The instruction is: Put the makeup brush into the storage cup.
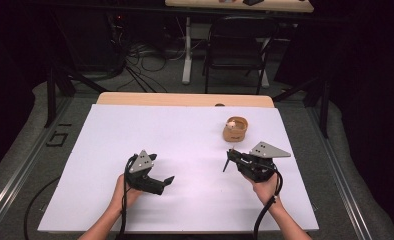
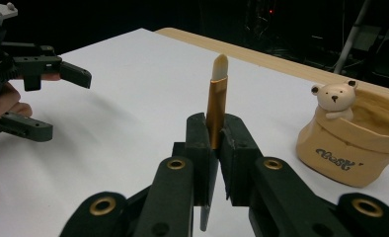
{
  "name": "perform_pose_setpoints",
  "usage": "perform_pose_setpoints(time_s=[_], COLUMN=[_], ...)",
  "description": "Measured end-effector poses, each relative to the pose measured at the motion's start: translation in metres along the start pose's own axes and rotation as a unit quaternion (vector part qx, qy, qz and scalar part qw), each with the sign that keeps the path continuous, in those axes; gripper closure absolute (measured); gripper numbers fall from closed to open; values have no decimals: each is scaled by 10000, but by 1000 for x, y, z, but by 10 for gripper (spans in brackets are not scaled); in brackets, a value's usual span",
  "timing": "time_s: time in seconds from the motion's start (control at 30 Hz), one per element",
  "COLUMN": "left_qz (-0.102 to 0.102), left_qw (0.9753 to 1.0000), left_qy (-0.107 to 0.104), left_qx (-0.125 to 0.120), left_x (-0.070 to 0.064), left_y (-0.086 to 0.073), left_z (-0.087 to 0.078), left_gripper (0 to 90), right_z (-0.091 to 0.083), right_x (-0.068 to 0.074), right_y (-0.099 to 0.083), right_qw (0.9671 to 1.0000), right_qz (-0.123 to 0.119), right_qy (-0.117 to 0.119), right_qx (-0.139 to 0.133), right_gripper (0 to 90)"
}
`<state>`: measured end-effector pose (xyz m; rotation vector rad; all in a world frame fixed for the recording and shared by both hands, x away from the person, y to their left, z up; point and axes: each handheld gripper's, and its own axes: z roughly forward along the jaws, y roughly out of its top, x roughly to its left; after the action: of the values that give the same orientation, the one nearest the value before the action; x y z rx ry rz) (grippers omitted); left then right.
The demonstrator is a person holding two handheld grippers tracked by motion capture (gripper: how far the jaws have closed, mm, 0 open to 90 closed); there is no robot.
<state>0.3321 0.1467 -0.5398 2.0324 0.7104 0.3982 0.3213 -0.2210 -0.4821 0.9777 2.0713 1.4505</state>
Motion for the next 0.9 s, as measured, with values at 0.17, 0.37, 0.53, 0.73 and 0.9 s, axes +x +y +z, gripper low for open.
perform_pose_setpoints(time_s=[0.17,0.37,0.53,0.73,0.9], left_qz=[-170,-185,-193,-207,-206], left_qw=[9998,9998,9998,9998,9998], left_qy=[-39,1,22,50,81], left_qx=[-96,-114,-45,-10,-1], left_x=[6,10,13,16,17], left_y=[-4,-8,-11,-13,-14], left_z=[-7,-12,-15,-18,-19], left_gripper=[0,1,1,2,1], right_z=[-1,-2,-3,-6,-10], right_x=[-4,-8,-11,-15,-20], right_y=[-1,-1,0,0,3], right_qw=[10000,9999,9998,9996,9992], right_qz=[-11,-5,-26,-14,3], right_qy=[-43,-117,-184,-270,-385], right_qx=[49,69,77,105,97], right_gripper=[835,835,835,835,836])
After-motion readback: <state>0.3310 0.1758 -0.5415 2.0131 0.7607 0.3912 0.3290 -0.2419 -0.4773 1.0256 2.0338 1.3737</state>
